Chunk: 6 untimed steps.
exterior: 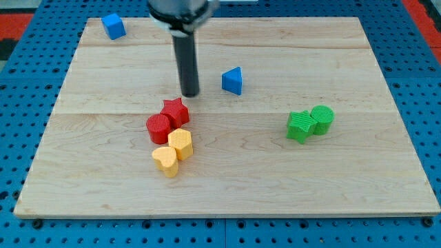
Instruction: Slide the triangle vertically above the red star
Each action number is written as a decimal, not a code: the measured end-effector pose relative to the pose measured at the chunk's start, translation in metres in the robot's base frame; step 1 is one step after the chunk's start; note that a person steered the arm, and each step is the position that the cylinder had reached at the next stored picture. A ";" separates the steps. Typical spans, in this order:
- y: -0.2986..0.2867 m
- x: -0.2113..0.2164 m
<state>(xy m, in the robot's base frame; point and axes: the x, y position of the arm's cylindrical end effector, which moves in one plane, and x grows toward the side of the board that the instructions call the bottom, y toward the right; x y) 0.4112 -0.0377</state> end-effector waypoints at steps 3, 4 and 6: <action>0.047 -0.108; 0.014 -0.087; -0.039 -0.125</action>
